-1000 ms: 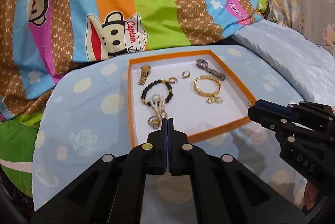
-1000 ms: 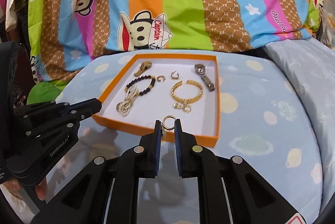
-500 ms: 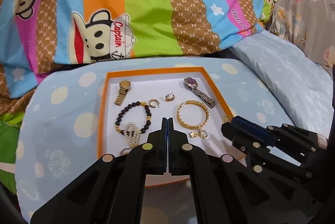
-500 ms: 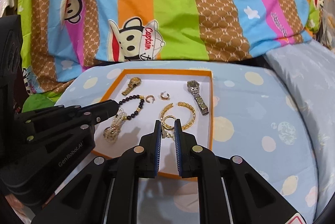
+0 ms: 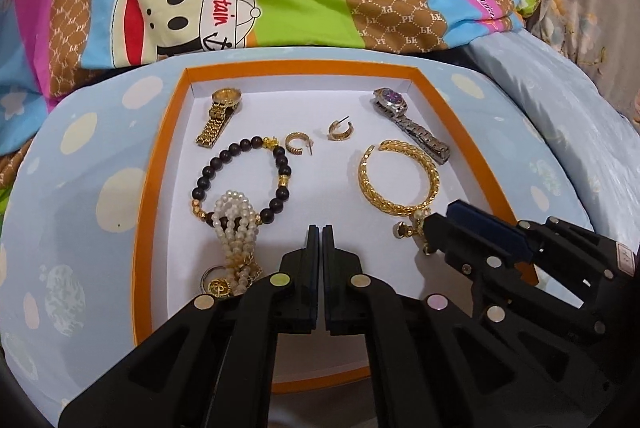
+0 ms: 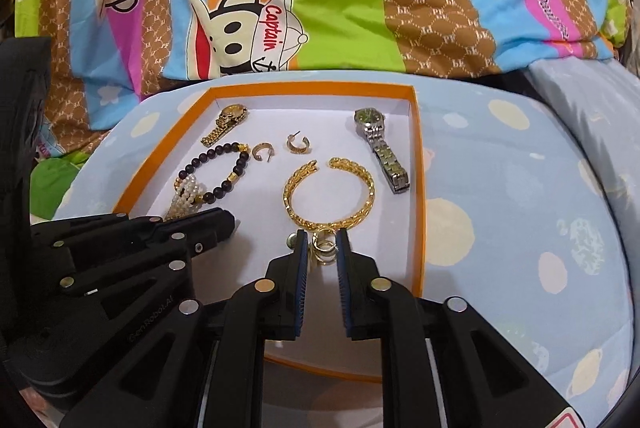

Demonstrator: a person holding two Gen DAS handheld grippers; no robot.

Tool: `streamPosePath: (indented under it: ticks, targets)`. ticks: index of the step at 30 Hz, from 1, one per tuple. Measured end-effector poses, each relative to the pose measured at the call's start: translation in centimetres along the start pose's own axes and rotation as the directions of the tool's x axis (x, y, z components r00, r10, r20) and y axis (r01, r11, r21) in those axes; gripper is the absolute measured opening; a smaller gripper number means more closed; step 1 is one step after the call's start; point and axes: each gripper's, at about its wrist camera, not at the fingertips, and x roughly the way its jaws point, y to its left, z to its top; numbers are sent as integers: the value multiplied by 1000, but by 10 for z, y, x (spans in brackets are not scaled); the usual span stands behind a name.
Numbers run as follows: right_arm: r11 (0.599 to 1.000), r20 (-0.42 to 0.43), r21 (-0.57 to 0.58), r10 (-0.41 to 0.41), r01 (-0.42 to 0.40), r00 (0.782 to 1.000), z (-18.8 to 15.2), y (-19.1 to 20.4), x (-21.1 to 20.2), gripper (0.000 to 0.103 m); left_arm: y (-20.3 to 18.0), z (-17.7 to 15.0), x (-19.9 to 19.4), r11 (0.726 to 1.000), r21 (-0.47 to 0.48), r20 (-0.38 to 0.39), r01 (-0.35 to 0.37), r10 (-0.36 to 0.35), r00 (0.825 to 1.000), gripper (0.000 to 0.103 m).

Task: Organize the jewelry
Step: 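Release the gold ring beside the gold bracelet with the right tool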

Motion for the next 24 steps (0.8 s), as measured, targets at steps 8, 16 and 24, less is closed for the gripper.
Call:
streamPosePath:
  ticks: [8,16,24]
  targets:
    - [1000,31,23,15,-16,999,4,-2,-8,21,1,3,-10,1000,1,43,-26,26,999,23]
    - [999,44,34,19,-20,999,5,-4,-11,25,6,8,-13,998,-19,65,-54,55,996,37]
    - [996,102,82,16,-24,995,-2,-13,-40,41,10,3,-39,994,-25,135,-110,112,984,42]
